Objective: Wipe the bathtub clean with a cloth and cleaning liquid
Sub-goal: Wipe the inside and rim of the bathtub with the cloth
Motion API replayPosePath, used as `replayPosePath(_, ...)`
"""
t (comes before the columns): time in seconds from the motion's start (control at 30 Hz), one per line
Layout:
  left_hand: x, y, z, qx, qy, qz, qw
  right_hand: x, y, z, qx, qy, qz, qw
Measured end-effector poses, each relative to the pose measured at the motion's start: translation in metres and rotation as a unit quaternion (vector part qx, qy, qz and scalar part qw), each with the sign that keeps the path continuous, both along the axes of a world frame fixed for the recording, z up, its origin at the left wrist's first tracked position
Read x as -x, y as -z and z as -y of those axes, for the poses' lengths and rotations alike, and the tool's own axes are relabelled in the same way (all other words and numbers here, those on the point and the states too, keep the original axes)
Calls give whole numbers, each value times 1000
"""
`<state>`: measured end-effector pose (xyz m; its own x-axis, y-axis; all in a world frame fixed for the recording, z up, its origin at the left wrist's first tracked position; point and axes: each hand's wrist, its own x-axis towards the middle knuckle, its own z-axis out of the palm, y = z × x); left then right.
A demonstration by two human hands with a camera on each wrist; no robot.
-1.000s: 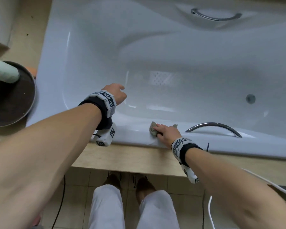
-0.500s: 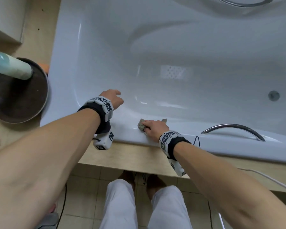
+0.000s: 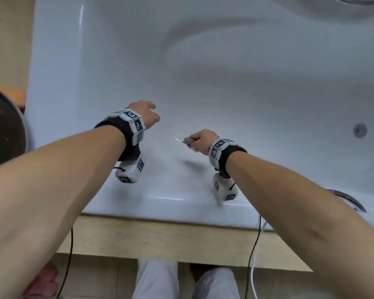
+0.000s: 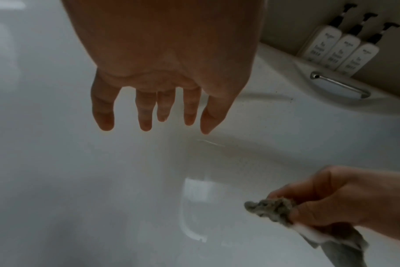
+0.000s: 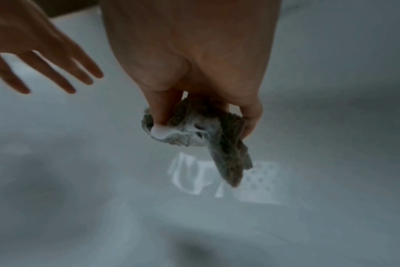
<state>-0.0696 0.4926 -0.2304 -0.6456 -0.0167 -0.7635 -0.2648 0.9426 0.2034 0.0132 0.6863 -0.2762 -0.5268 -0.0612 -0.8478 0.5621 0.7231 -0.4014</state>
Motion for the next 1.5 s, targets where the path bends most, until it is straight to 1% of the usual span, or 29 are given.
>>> replayPosePath(0.1, 18, 35, -14, -12, 14, 15, 1000, 20, 30, -49, -51, 43, -2, 998)
replayPosePath(0.23, 30, 80, -27, -21, 33, 46, 998, 28, 78, -99, -99, 84, 27, 991)
replayPosePath(0.37, 40, 119, -32, -17, 49, 66, 996, 34, 125, -121, -131, 147, 32, 980)
replayPosePath(0.5, 48, 154, -36, -13, 52, 84, 995, 50, 166, -119, -136, 189, 13, 972)
replayPosePath(0.57, 51, 167, -38, -13, 47, 84, 995, 62, 182, -112, -147, 162, 7, 976)
replayPosePath(0.67, 55, 185, -38, -18, 45, 90, 995, 76, 204, -98, -161, 84, 4, 983)
replayPosePath(0.77, 56, 195, -37, -25, 36, 100, 994, 79, 222, -85, -181, 17, 4, 983)
replayPosePath(0.83, 55, 201, -34, -28, 34, 102, 994, 76, 234, -79, -184, 3, 14, 983)
replayPosePath(0.97, 54, 207, -30, -29, 31, 107, 993, 73, 249, -67, -210, 24, 21, 977)
replayPosePath(1.1, 56, 210, -31, -45, 39, 105, 993, 73, 250, -57, -226, 7, 49, 973)
replayPosePath(1.2, 56, 208, -31, -56, 40, 102, 992, 69, 246, -42, -242, -55, 93, 964)
replayPosePath(1.27, 56, 206, -27, -60, 36, 105, 992, 62, 243, -26, -245, -82, 122, 959)
replayPosePath(1.5, 70, 195, -13, -72, 37, 109, 991, 48, 237, 37, -187, -133, 165, 959)
